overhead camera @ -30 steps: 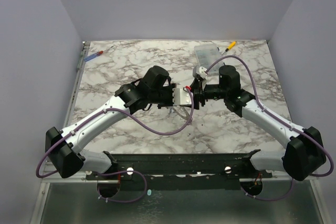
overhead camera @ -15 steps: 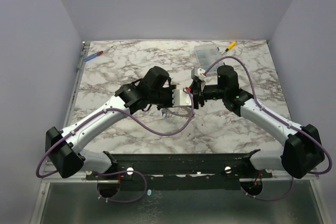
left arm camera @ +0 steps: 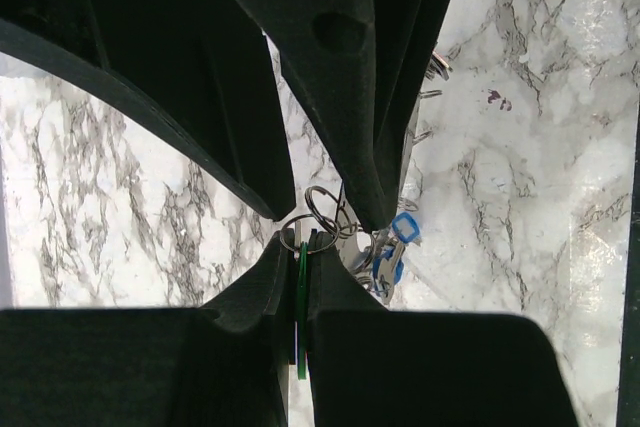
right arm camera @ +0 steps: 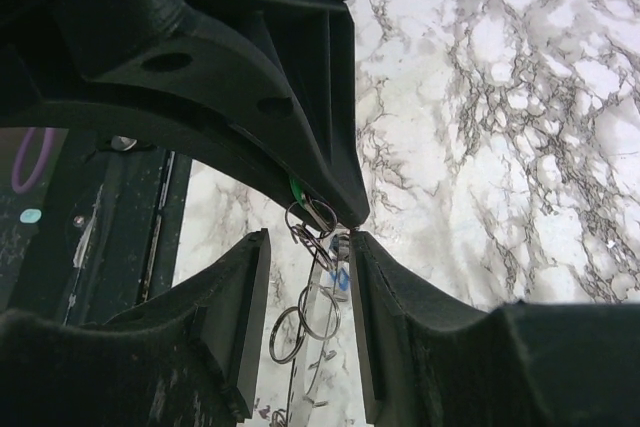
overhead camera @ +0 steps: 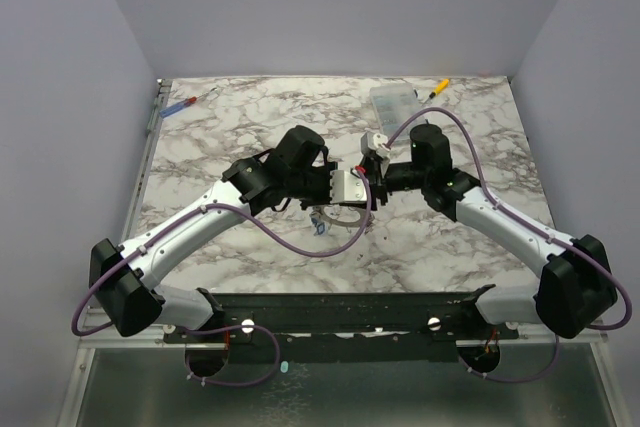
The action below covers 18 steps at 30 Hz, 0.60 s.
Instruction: Remove the keys from the keyring
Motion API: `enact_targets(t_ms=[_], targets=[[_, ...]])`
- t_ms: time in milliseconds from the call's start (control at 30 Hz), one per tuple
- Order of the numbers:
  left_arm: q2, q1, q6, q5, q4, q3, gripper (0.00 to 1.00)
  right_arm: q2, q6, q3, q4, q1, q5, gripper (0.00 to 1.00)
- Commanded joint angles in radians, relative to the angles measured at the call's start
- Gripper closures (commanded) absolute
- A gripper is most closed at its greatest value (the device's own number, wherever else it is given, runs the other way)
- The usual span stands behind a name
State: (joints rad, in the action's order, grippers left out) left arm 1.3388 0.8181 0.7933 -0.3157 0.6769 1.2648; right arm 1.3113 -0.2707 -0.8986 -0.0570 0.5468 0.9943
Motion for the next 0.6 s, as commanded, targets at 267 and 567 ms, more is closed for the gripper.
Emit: enact_targets(t_ms=[267,567], targets=[[-0.016,-0.002,0.004,-0.033,-0.015,0.025,1.0,-0.004,-0.072,0.003,0.055,0.008,0.031,0.79],[-0.038,-0.016,0.002,-0.017,-0.017,0.0,1.0,-0.035,-0.039,-0.008,0.066,0.006,-0.028,0.99]])
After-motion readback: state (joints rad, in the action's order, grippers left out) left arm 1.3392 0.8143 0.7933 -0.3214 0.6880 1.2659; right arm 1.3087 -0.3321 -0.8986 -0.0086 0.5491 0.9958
